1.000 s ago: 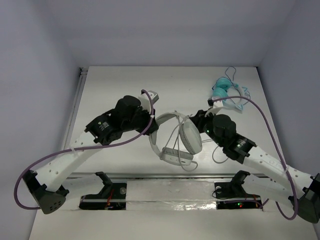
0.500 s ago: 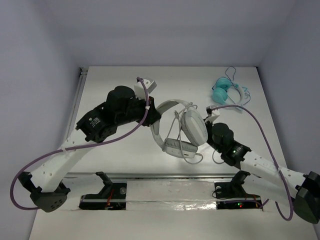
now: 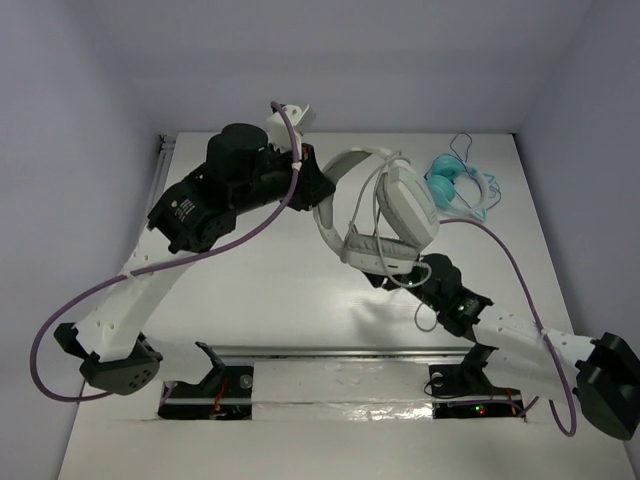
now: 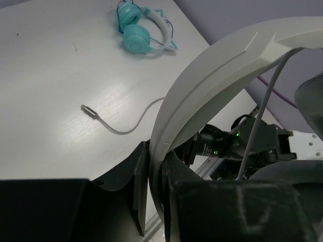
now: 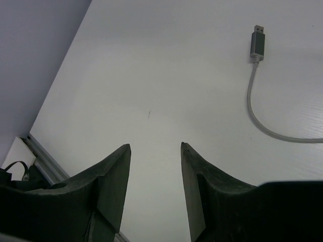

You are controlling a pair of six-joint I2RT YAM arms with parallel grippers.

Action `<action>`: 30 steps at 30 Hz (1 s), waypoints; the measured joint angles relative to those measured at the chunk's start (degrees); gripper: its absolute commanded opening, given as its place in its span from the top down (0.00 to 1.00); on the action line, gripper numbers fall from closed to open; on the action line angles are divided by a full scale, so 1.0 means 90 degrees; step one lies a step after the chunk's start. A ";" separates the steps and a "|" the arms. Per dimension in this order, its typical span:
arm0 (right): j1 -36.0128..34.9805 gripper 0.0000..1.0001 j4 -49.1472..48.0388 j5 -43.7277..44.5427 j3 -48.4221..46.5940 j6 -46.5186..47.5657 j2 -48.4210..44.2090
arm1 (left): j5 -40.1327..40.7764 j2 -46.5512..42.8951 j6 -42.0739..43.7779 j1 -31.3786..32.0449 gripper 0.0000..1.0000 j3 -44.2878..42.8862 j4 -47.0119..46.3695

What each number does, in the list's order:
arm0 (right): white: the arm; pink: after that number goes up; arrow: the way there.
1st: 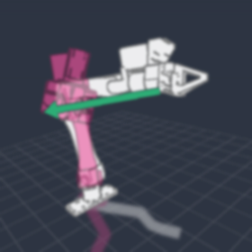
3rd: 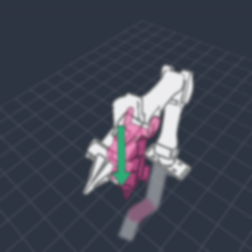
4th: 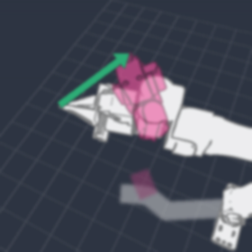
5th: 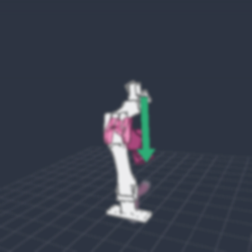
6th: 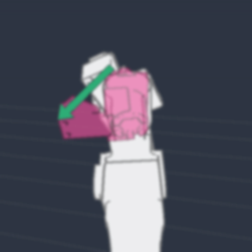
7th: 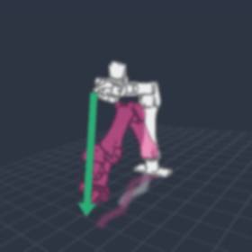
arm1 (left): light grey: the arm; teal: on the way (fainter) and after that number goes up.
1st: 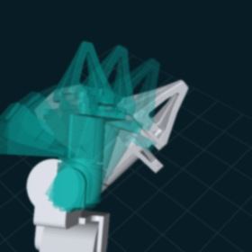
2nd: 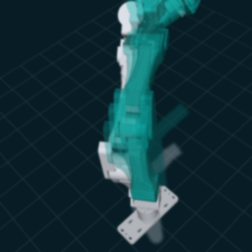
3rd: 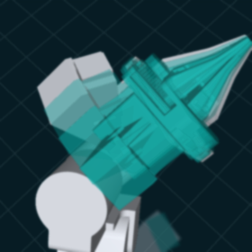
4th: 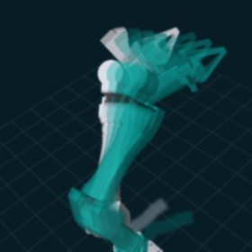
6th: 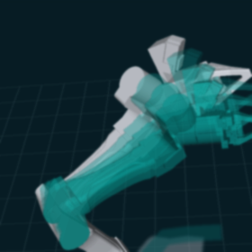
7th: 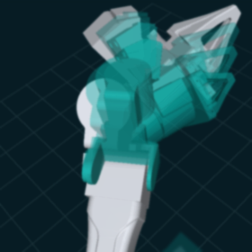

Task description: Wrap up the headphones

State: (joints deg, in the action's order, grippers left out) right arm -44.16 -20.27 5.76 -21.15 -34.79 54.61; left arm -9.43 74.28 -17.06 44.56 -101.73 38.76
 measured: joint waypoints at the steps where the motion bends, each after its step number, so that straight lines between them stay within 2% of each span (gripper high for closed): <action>1: 0.0000 0.50 -0.0080 -0.0024 0.0029 -0.0022 0.0036 | -0.0024 0.0087 -0.0010 -0.0036 1.00 -0.0185 0.0034; 5: 0.0000 0.50 -0.0238 -0.0109 0.0095 -0.0117 0.0236 | -0.0155 0.0282 -0.0151 -0.0270 1.00 -0.0525 0.0027; 17: 0.0000 0.51 -0.0697 -0.0580 0.0287 -0.0335 0.0690 | -0.0969 0.0517 -0.0697 -0.1515 1.00 -0.0401 -0.0340; 24: 0.0024 0.56 -0.0976 -0.0967 0.0284 -0.0401 0.1112 | -0.1168 0.0517 -0.0855 -0.1576 1.00 -0.0425 -0.0469; 30: -0.0010 0.56 -0.1115 -0.1095 0.0287 -0.0452 0.1282 | -0.1217 0.0517 -0.0923 -0.1632 1.00 -0.0425 -0.0534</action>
State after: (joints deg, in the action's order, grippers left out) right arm -44.25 -30.30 -4.10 -18.57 -38.85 66.15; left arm -20.38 78.94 -25.36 29.87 -105.56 33.95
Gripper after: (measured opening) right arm 0.437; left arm 0.084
